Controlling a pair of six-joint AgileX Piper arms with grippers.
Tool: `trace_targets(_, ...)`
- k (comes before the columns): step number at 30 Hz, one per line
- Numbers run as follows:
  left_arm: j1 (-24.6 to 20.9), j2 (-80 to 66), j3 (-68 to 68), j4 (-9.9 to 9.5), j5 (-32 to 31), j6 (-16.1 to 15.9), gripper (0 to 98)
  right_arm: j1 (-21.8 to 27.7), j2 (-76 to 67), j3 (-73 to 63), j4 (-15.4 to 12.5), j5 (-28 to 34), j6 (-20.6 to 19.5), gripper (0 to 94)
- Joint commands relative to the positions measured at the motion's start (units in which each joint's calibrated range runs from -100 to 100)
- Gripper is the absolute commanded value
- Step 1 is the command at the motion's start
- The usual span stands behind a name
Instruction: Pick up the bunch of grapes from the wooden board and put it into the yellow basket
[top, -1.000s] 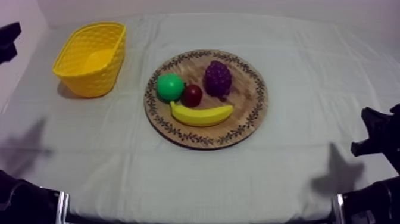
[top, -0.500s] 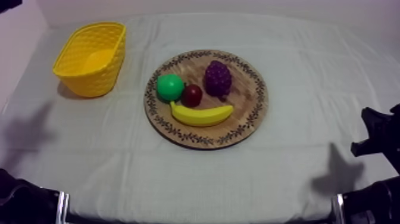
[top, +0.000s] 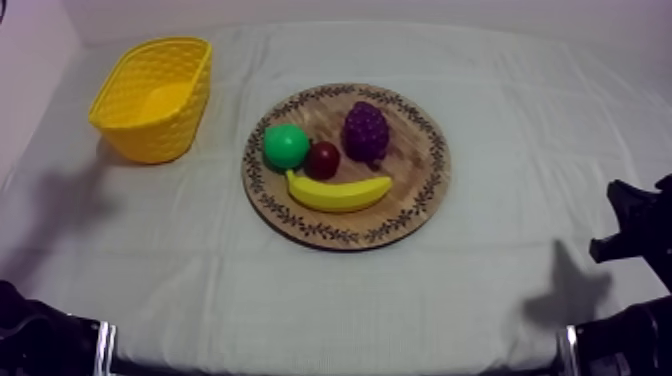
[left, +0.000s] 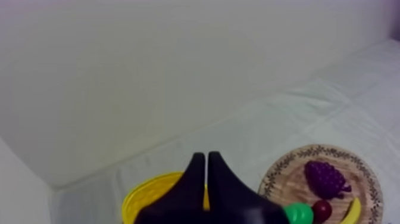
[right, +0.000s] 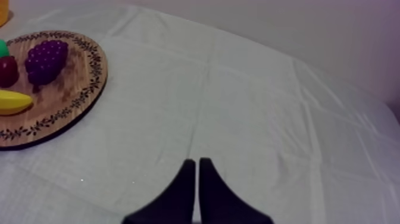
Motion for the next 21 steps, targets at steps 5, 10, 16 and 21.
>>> trace_targets(5,1.8,6.0,-5.6,-0.73,1.1,-0.3,0.0,0.0,0.0,0.0,0.0,0.0,0.0,0.5)
trace_targets(10,3.8,11.3,-10.2,-2.89,1.5,0.7,0.0,0.0,0.0,0.0,0.0,0.0,0.0,0.5)
trace_targets(16,5.9,18.4,-15.5,-4.3,2.2,1.1,0.0,0.0,0.0,0.0,0.0,0.0,0.0,0.5)
trace_targets(21,7.4,24.2,-19.9,-4.56,2.3,1.1,0.0,0.0,0.0,0.0,0.0,0.0,0.0,0.5)
